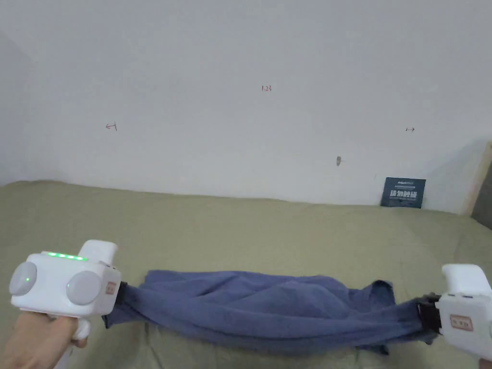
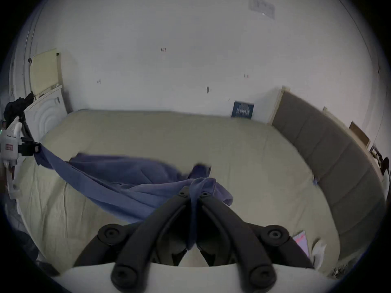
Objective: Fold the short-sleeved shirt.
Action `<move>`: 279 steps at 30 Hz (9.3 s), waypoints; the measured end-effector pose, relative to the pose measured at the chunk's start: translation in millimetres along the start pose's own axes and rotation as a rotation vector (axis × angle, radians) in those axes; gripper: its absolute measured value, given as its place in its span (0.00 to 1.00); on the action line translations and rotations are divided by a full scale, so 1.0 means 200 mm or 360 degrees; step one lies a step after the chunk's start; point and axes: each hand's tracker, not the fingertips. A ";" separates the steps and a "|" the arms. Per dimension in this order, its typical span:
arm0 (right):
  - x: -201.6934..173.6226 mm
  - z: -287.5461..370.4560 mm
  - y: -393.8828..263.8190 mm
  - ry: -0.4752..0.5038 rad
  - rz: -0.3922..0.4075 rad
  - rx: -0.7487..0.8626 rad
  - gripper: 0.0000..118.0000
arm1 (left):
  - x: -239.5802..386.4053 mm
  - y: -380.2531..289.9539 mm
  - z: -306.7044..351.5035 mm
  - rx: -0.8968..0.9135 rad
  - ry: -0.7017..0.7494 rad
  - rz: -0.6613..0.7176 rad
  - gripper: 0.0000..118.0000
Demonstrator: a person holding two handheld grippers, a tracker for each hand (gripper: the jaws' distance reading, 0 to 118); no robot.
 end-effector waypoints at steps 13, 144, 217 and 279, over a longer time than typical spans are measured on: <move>-0.03 0.57 -0.97 0.0080 -0.0084 -0.0179 0.01 | -0.17 -1.00 0.45 -0.0195 -0.0056 0.0013 0.03; 0.06 0.14 -0.81 0.0068 -0.0216 -0.0377 1.00 | -0.09 -0.84 0.01 -0.0370 -0.0146 0.0148 0.07; 0.12 -0.28 -0.43 0.0030 -0.0064 -0.0417 0.00 | 0.02 -0.39 -0.38 -0.0345 -0.0080 0.0059 0.04; -0.03 0.82 -0.97 0.0024 -0.0171 0.0042 0.54 | -0.31 -1.20 0.84 0.0067 -0.0099 0.0278 0.37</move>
